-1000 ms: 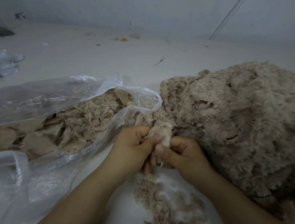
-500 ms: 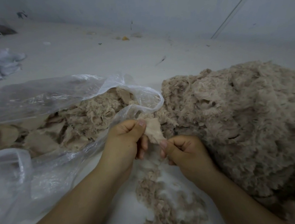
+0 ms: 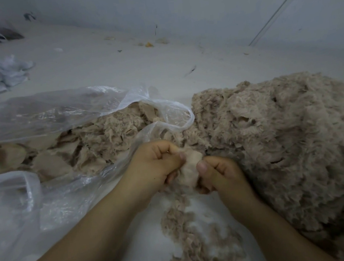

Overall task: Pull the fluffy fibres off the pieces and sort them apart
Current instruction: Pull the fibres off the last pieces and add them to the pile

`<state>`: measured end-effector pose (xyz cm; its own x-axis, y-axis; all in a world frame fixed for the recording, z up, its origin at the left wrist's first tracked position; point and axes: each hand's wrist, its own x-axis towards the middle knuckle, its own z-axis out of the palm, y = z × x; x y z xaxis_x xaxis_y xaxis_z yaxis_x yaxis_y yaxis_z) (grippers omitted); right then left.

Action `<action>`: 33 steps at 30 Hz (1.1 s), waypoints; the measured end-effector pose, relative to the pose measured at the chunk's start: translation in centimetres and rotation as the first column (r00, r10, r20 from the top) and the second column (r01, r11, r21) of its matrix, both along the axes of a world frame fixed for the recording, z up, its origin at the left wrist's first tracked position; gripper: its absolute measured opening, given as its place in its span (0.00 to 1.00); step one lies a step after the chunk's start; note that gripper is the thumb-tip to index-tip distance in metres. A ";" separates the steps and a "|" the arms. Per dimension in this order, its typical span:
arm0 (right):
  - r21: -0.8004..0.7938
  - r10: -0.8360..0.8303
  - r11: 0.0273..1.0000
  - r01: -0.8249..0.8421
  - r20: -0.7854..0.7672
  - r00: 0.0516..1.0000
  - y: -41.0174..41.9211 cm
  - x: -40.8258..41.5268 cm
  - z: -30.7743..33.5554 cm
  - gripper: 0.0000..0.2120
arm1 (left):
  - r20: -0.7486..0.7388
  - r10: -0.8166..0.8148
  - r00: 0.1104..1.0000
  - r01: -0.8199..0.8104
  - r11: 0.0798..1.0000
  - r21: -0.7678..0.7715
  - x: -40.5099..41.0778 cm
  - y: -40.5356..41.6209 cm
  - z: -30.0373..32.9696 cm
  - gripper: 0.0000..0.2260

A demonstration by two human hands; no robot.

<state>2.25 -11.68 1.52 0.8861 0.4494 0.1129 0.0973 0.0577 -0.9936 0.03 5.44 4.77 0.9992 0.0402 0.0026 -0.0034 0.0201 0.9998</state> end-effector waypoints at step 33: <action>-0.037 -0.222 0.975 0.221 -0.046 0.974 0.5 0.4 -0.8 0.18 | 0.116 0.034 0.993 -0.040 0.998 0.055 0.5 0.9 -0.5 0.04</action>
<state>2.63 -11.16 0.72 0.9682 0.2439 0.0552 0.0548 0.0084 -0.9985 0.53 6.33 4.24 0.9899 0.0735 0.1210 -0.1184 -0.0389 0.9922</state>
